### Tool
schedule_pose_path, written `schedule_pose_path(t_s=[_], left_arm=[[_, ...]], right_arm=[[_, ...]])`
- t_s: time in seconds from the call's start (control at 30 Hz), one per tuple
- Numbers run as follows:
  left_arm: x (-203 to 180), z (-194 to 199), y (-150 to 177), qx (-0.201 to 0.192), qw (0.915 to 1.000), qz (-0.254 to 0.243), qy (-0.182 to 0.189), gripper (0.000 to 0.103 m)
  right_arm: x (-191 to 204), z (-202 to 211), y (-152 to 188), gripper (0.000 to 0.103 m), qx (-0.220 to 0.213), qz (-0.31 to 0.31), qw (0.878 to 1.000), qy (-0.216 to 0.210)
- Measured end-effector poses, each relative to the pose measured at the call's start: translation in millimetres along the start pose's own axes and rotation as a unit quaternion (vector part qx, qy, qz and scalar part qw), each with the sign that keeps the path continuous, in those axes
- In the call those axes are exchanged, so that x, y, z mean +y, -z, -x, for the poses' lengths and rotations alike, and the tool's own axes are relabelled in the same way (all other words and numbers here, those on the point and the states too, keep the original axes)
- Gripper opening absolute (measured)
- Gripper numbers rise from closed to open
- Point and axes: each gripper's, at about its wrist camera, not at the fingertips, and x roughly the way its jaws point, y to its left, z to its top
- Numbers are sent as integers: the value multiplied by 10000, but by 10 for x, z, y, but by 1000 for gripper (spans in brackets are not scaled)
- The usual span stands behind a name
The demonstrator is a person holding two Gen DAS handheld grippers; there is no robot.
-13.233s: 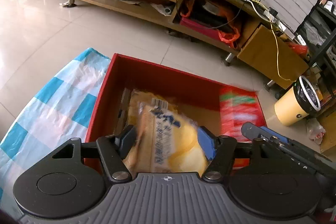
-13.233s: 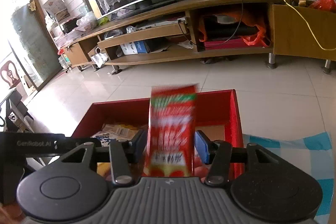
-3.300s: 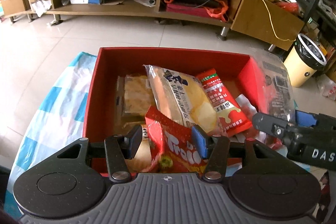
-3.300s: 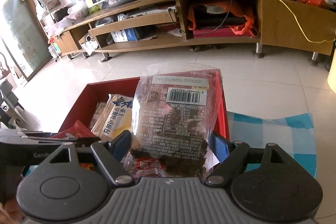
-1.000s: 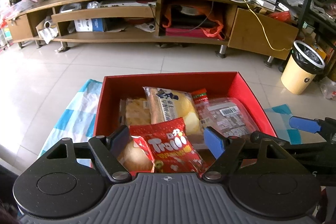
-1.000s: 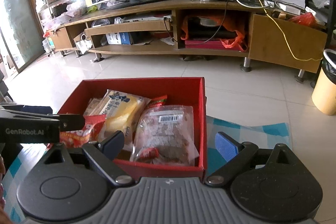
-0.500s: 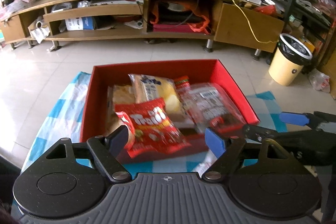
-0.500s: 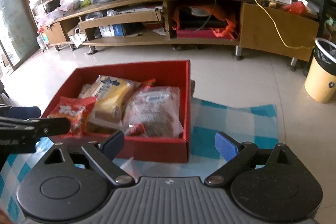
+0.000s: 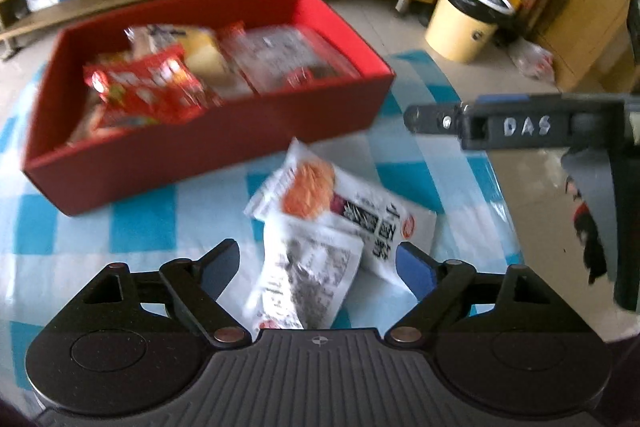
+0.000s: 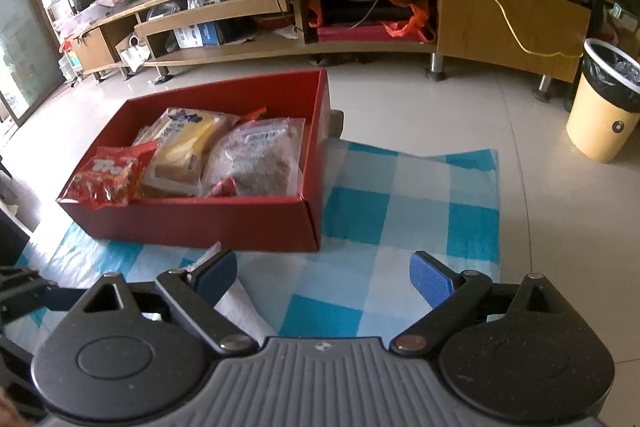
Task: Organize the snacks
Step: 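Move the left tool to a white snack pack while the right tool approaches the white noodle-snack pack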
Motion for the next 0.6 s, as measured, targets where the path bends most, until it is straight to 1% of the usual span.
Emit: schedule_pose_path(t_s=[0.03, 0.2, 0.23, 0.27, 0.37, 0.43, 0.5, 0.57, 0.6], left_arm=[[8, -32, 15, 37, 10000, -28, 8, 92], [41, -175, 71, 251, 9996, -33, 101, 94], [37, -199, 84, 285, 9995, -74, 104, 96], [33, -219, 98, 462, 9988, -149, 88, 97], [46, -322, 134, 547, 9982, -229, 20, 97], [29, -331, 136, 473, 9984, -301, 47, 101], [-8, -357, 129, 455, 9982, -402, -12, 101], [-65, -369, 143, 413, 9974, -563, -152, 97], [-100, -363, 161, 395, 9964, -690, -309, 91]], right_arm=[[-11, -1, 10, 93, 21, 4, 10000, -4], [-13, -58, 40, 93, 178, 29, 9998, -94], [3, -71, 47, 93, 199, 51, 9997, -105], [23, -85, 53, 93, 226, 91, 9996, -123], [76, -135, 85, 93, 331, 179, 9991, -217], [104, -173, 106, 93, 409, 218, 9986, -257], [125, -207, 122, 93, 471, 260, 9982, -248], [136, -235, 129, 93, 517, 269, 9980, -254], [138, -238, 133, 93, 529, 272, 9979, -263]])
